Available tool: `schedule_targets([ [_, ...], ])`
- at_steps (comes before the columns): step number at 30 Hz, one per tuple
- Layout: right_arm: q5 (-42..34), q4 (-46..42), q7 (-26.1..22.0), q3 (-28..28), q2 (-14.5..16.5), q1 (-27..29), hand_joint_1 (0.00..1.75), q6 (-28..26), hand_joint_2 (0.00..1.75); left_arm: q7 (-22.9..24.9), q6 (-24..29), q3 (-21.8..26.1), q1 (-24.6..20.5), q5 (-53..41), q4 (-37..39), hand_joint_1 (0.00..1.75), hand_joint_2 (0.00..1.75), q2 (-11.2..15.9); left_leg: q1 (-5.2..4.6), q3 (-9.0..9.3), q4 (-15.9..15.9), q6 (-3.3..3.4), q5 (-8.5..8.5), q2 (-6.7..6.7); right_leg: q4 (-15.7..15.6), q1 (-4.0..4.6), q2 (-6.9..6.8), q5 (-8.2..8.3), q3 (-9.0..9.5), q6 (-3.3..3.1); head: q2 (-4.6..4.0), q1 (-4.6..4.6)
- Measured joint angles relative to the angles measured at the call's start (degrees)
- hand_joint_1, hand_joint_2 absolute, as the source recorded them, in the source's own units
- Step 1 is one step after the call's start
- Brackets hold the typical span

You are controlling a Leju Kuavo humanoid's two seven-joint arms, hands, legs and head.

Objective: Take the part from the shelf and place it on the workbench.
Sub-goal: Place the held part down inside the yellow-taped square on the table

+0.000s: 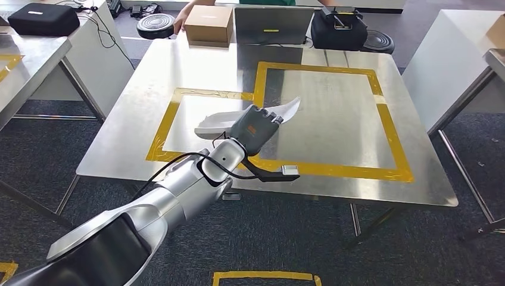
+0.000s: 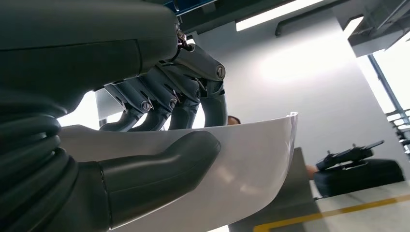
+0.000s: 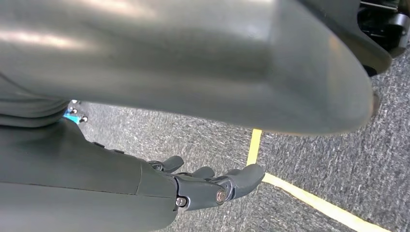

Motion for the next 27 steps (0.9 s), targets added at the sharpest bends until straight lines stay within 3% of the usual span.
schedule_targets([
  [8,1.26,0.00,-0.34,0.50,0.73,-0.08,0.00,0.00,0.00,4.58,-0.87,-0.16,-0.04,-1.23,1.89,1.75,1.75,3.34,0.01,-0.01,-0.03,-0.05,0.03,-0.09,0.05,0.01,-0.03,-0.02,-0.01,-0.04,0.00,0.00],
  [12,1.31,0.00,-0.01,0.50,0.92,0.06,0.00,0.00,0.00,9.78,-2.38,-0.18,-0.12,-2.69,2.45,1.75,1.75,4.66,0.01,0.00,-0.03,-0.05,0.03,-0.05,0.05,0.00,0.00,-0.02,-0.03,-0.04,0.00,0.00],
  [17,1.51,0.00,0.27,0.50,1.20,0.32,0.00,0.00,0.00,11.60,-1.05,-0.16,-0.42,-2.65,2.80,1.75,1.75,6.24,0.01,-0.01,-0.03,-0.06,0.03,-0.11,0.05,0.01,-0.04,-0.02,-0.02,-0.04,0.00,0.00],
  [22,2.67,0.00,0.24,1.00,1.66,0.76,0.00,0.00,0.00,10.05,4.86,1.04,0.10,-3.04,0.02,1.75,1.75,9.11,0.02,0.00,-0.04,-0.06,0.03,-0.07,0.06,0.01,-0.02,-0.03,-0.03,-0.05,0.00,0.00],
  [27,2.83,0.02,0.22,1.48,1.99,0.89,0.00,0.00,0.00,6.22,5.29,7.22,2.44,-5.03,-5.24,1.75,1.75,11.62,0.02,-0.01,-0.06,-0.09,0.05,-0.10,0.06,0.01,-0.03,-0.06,-0.04,-0.10,0.00,0.00],
])
